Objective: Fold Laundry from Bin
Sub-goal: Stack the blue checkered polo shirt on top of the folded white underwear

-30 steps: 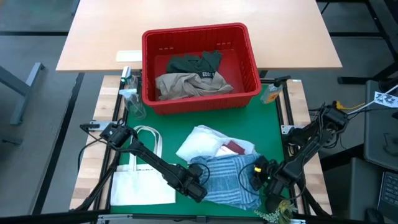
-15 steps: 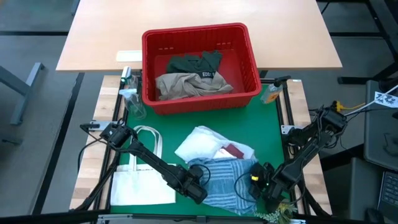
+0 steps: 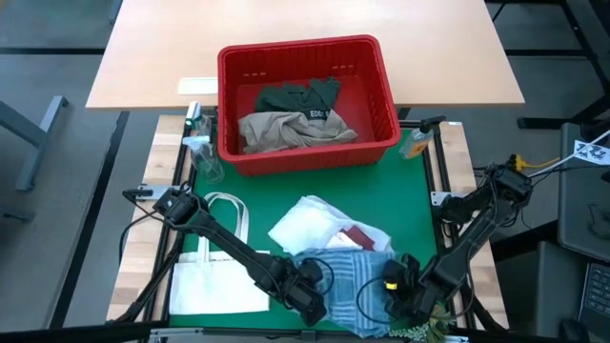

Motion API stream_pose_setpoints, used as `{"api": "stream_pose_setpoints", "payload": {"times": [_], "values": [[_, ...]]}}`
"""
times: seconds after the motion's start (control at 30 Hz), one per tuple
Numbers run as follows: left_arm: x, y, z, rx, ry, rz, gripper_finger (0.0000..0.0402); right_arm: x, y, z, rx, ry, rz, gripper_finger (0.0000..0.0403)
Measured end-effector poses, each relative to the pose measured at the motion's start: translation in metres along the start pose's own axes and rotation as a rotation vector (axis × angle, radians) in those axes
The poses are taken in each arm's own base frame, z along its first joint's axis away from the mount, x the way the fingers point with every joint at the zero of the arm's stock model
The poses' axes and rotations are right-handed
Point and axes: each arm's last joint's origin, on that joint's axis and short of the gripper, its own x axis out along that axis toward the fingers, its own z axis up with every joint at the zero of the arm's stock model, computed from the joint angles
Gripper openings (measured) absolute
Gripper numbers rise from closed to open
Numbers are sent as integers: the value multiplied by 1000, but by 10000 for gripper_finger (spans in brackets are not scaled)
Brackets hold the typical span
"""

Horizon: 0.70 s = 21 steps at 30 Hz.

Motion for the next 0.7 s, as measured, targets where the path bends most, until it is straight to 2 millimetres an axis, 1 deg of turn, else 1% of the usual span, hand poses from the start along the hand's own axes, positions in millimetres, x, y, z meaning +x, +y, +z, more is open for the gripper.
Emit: {"api": "stream_pose_setpoints", "payload": {"times": [0.13, 0.37, 0.57, 0.7], "values": [[-10, -7, 10, 26, -45, -33, 0, -15, 5, 5, -36, 1, -58, 3], [-25, -16, 19, 58, -110, -69, 0, -38, 14, 13, -103, -21, -105, 3], [-43, -26, 29, 102, -171, -109, 0, -55, 23, 20, -132, -74, -109, 3], [-57, -32, 38, 136, -225, -136, 0, -68, 32, 25, -159, -120, -76, 3]]}}
